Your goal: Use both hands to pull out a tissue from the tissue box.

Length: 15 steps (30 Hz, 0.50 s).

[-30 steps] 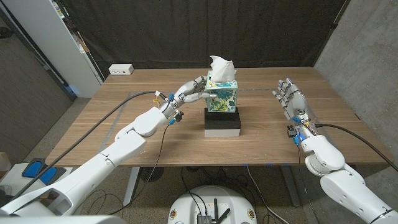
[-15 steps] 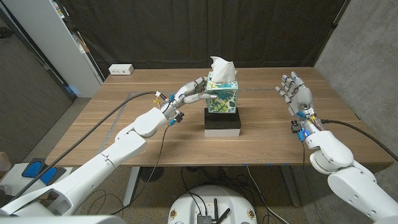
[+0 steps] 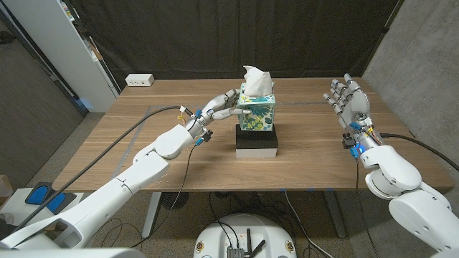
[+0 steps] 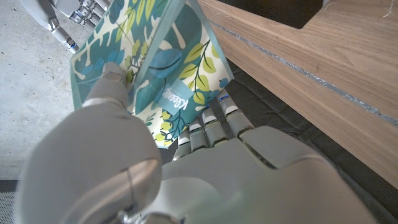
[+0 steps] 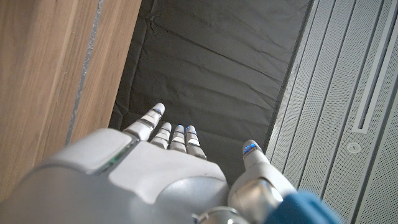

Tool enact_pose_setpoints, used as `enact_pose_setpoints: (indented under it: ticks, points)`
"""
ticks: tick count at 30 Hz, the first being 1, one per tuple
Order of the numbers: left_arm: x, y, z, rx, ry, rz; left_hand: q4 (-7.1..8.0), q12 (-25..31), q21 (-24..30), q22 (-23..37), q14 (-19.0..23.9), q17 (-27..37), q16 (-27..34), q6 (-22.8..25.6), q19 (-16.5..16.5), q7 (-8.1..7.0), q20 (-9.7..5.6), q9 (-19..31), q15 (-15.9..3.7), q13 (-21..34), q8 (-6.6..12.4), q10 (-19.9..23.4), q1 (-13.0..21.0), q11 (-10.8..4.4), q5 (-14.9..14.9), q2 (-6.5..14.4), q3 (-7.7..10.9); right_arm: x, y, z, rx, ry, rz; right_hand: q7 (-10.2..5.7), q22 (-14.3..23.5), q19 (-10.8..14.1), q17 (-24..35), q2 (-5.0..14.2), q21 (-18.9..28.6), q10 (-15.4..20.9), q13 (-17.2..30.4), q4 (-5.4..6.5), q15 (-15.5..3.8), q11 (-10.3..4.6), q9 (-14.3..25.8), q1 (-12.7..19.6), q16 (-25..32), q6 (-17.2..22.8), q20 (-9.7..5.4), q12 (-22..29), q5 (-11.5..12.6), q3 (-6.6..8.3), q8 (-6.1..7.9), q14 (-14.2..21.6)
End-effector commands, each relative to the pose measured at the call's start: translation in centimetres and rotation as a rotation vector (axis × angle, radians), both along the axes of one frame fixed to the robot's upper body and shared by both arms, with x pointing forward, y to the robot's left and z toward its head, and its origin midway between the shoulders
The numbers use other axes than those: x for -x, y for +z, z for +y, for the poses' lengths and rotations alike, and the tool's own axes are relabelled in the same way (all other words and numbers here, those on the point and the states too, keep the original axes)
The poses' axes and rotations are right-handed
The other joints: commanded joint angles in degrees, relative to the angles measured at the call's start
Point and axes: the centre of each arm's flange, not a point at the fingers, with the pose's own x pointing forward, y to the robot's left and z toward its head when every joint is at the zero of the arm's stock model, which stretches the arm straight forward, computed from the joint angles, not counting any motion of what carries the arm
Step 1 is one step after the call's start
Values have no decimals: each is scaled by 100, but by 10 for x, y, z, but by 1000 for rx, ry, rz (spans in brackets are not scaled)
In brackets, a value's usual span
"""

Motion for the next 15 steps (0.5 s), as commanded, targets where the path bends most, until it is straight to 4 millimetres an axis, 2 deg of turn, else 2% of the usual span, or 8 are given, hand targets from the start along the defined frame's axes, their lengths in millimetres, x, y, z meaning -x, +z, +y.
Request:
enact_pose_setpoints:
  ticks: [1,15]
  points:
    - [1,1,-1,0,-4,-5,17,-1,32,17,-36,5,13,10,-4,-9,-5,17,-77,28,54,-17,4,6,38,50,36,16,16,-6,-5,-14,-3,33,15,41,34,354,43,65,17,35,18,34,15,23,30,28,7,40,30,-8,-6,6]
    - [-1,0,0,2,3,-5,20,-4,35,18,-39,5,13,24,-5,-11,-2,21,-82,48,87,1,-6,3,39,52,40,22,34,-10,1,-44,-6,56,16,60,42,324,41,123,19,55,41,53,15,9,42,69,34,48,26,-23,-1,34]
